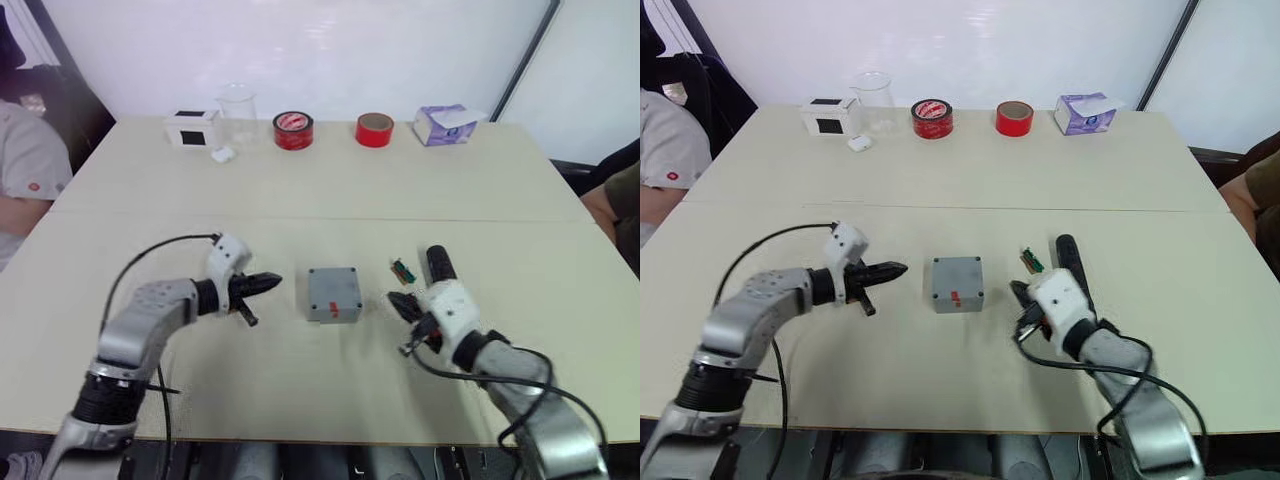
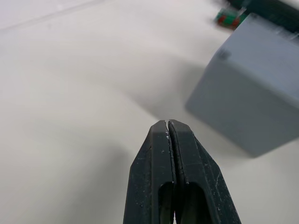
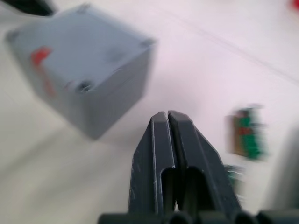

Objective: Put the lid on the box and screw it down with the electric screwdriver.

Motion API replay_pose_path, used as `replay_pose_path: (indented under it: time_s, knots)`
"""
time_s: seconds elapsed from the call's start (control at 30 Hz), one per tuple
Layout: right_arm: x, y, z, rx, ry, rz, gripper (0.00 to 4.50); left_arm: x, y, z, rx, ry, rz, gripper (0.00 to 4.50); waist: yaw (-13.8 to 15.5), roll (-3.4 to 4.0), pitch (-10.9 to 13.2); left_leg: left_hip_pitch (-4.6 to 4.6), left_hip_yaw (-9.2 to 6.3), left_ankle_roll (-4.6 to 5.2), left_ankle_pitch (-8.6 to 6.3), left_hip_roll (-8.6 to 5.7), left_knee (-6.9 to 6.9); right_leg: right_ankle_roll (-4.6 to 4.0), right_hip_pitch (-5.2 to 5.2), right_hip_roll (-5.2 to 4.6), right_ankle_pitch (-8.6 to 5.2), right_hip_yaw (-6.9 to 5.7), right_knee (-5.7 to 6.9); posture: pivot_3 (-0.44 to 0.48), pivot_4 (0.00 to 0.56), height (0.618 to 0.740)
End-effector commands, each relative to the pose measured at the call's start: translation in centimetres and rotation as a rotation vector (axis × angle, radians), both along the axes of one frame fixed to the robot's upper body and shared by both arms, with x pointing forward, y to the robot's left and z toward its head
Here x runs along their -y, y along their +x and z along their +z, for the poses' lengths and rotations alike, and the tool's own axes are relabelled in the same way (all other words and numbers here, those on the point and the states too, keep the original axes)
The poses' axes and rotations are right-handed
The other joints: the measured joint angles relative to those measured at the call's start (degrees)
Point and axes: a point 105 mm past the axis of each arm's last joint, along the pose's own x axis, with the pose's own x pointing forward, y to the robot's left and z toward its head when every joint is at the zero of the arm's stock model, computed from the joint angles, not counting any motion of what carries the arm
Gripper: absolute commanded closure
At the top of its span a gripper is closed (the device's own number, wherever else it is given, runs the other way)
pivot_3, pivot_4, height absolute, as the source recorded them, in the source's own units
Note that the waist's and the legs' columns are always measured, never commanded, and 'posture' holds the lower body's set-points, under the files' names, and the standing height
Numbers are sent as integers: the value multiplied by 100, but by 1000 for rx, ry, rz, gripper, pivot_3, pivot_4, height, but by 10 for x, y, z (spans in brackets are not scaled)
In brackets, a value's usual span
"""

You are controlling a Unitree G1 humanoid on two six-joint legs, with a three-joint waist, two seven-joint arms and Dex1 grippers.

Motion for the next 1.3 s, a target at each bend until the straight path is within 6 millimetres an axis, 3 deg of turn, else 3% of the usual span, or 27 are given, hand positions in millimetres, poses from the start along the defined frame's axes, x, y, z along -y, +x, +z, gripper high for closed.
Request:
replay_pose_path:
  time_s: [0.03,0.17,0.43,0.47,0.57,0.67,0.77,1.3]
  knots:
    - [14,-5,4,-21,22,-53,4473,31,-22,24,63,-27,-190,4500,-4,0,0,0,2,0,0,-2,0,0,1,-3,0,1,-1,0,150,740]
    - [23,-9,-7,-74,-33,-89,3466,52,-41,20,57,-3,-317,4500,-32,5,2,0,8,1,-1,-4,-1,0,1,-2,-1,5,-5,0,150,740]
    - [20,-9,-10,-114,-25,-101,175,61,-58,13,40,37,-405,4500,-27,7,5,2,3,1,-1,0,-2,-2,-4,20,-2,5,-2,0,150,740]
    - [20,-6,-10,-117,-22,-113,33,61,-59,13,40,36,-406,4500,-26,7,5,2,3,1,-1,1,-1,-2,-4,19,-2,5,-2,0,150,740]
    - [18,-2,-9,-125,-7,-123,33,61,-60,12,40,38,-405,4500,-25,8,6,2,5,1,-1,1,-1,-2,-4,14,-2,6,-3,0,150,740]
    - [18,0,-10,-132,-15,-132,642,60,-61,11,42,39,-401,4500,-15,8,7,1,4,1,-1,1,-2,-1,-4,14,-2,5,-4,0,150,740]
    - [16,2,-9,-138,-14,-128,1759,60,-61,11,46,39,-391,4500,-18,8,7,0,4,1,-1,1,-2,-1,-4,13,-2,6,-4,0,150,740]
    - [9,8,-3,-225,31,-166,1759,61,-61,3,51,59,-377,4500,-24,9,8,0,3,1,-1,2,-2,-1,-4,14,-2,5,-4,0,150,740]
